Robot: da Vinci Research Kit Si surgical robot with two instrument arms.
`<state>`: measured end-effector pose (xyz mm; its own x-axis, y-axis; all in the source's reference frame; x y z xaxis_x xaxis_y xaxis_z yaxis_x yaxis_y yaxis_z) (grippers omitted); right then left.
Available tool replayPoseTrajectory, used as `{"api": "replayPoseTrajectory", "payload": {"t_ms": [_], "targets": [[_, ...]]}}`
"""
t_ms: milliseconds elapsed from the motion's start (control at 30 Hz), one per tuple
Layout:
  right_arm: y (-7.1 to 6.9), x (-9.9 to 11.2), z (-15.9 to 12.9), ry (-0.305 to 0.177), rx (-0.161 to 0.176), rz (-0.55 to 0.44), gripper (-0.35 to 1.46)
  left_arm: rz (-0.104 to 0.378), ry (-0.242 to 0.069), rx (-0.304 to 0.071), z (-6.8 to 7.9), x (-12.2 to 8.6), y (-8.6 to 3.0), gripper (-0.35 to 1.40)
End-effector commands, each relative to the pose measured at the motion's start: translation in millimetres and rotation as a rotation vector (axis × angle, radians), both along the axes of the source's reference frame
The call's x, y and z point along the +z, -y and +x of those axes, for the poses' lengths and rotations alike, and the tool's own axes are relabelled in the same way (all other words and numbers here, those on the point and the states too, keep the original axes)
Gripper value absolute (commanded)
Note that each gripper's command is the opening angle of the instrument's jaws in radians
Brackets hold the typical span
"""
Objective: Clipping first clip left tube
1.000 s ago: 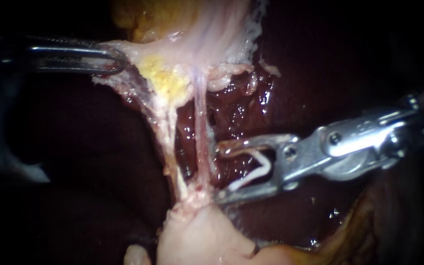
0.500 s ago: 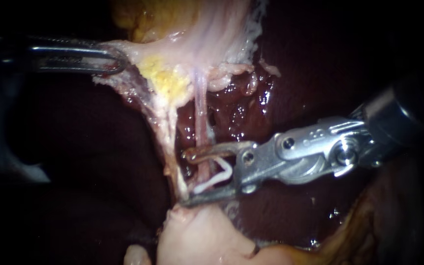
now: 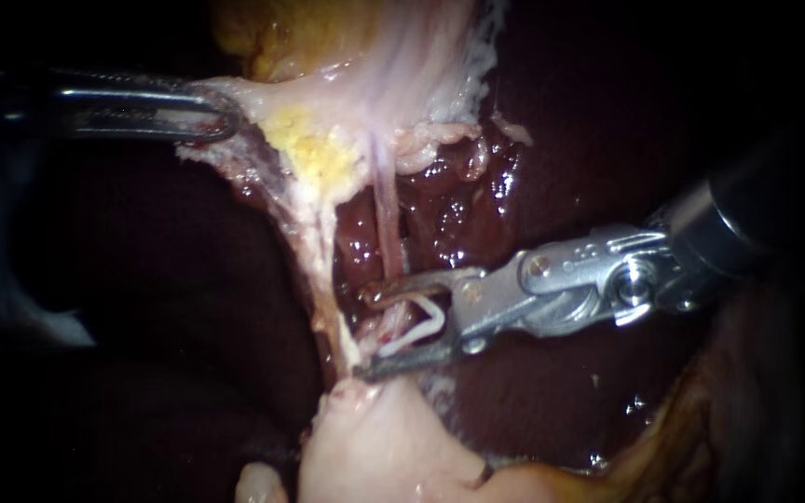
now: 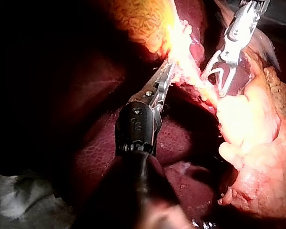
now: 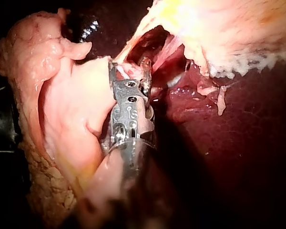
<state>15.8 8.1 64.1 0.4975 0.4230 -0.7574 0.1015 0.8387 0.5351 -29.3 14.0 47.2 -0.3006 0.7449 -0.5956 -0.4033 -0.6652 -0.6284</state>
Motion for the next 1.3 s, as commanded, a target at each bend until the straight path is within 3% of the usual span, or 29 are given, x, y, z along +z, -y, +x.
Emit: {"api": "replayPoseTrajectory", "payload": {"t_ms": [33,267,733,1000,1300], "targets": [[0.0,0.0,0.1,-0.019,0.000,0.012,0.43,0.000,-0.001,-0.001,0.0,0.0,0.0,-0.35],[0.2,-0.3,2.2,-0.100,-0.010,0.068,0.43,0.000,-0.001,-0.002,-0.2,0.1,0.0,-0.35],[1.9,-0.7,6.1,-0.186,-0.037,0.151,0.42,-0.001,-0.001,-0.001,-0.2,0.1,0.0,-0.35],[3.1,0.6,8.8,-0.184,-0.051,0.155,0.42,-0.001,-0.001,-0.001,-0.2,0.3,-0.1,-0.35],[3.8,1.6,9.9,-0.180,-0.056,0.159,0.42,-0.002,-0.003,-0.004,-0.2,0.3,-0.1,-0.35]]}}
